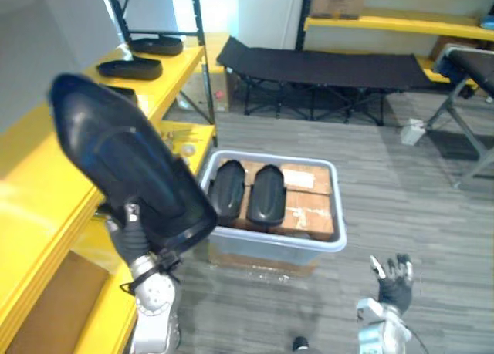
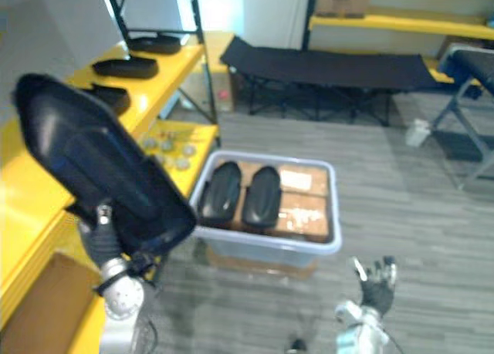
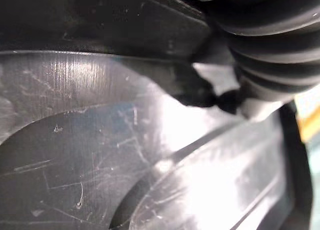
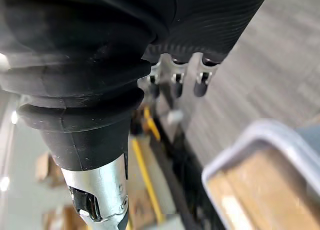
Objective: Walk over and take plastic housings, then place them on the shelf
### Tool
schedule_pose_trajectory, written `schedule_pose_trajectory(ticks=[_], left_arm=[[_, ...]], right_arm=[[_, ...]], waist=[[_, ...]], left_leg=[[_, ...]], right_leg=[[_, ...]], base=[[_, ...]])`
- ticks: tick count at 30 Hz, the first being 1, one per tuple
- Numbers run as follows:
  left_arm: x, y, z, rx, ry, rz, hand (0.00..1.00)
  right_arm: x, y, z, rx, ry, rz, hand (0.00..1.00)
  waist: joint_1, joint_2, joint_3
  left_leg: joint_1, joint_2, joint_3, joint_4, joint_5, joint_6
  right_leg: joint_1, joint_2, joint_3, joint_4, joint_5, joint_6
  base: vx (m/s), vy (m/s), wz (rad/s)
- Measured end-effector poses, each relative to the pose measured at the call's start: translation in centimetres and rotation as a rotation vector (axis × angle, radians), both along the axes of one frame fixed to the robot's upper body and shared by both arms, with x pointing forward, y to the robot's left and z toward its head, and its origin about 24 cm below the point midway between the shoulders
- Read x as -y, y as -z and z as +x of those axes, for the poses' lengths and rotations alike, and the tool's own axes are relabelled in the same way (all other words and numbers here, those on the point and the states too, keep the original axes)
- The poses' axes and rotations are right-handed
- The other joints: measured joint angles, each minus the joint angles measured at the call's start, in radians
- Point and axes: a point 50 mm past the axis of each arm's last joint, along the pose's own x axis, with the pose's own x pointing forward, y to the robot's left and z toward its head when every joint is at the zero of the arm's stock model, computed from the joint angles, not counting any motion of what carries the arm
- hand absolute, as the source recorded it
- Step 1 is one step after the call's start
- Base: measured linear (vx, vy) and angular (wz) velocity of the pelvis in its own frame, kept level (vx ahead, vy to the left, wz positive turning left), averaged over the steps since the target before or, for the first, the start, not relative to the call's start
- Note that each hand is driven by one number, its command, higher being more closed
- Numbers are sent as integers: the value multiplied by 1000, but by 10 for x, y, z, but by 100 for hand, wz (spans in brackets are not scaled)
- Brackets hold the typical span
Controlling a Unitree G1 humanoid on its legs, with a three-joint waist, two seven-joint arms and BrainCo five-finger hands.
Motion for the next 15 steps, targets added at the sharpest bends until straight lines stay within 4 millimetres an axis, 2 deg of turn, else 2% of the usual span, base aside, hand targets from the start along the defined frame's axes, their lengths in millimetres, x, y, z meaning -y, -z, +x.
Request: schedule_pose_trajectory(ticks=[3, 5, 8, 9, 11, 14, 15], left_arm=[[-13, -13, -12, 50, -102, 40, 100], [-30, -22, -31, 81, -244, 59, 100], [-48, -19, -55, 49, -375, 77, 100], [-53, -17, -64, 29, -410, 78, 100], [-61, -12, -78, 10, -460, 53, 100], [-67, -8, -89, -11, -483, 29, 100], [-68, -6, -93, -21, -483, 26, 100]], right_arm=[[-16, -11, 23, 54, -134, -40, 0], [-38, -24, 47, 100, -277, -78, 0], [-52, -31, 58, 124, -354, -109, 0], [-56, -32, 61, 128, -376, -119, 0], [-64, -34, 68, 129, -412, -122, 0], [-74, -36, 76, 128, -460, -130, 0], [-78, -37, 78, 130, -476, -128, 0]], waist=[[26, 2, 1], [62, 11, 10], [106, 13, 10], [128, 11, 9], [152, 1, 11], [189, -14, 15], [193, -20, 23]], left_leg=[[-20, -6, -56, 15, 0, 0], [-36, -12, -107, 14, 14, 5], [-52, -24, -172, 16, 21, 7], [-62, -31, -208, 18, 24, 10], [-81, -43, -259, 37, 26, 12], [-105, -52, -299, 61, 26, 11], [-105, -56, -314, 67, 25, 11]], right_leg=[[23, -9, -57, 0, -10, 6], [37, -15, -109, 0, -12, 8], [68, -25, -185, 0, -18, 16], [78, -29, -214, 0, -19, 18], [96, -37, -260, 6, -20, 18], [100, -45, -270, 24, -24, 14], [108, -49, -279, 36, -32, 7]], base=[[-14, -25, 60], [4, -15, 66], [19, -14, 81], [28, -6, 83], [38, 15, 84], [35, 39, 49], [34, 32, 45]])
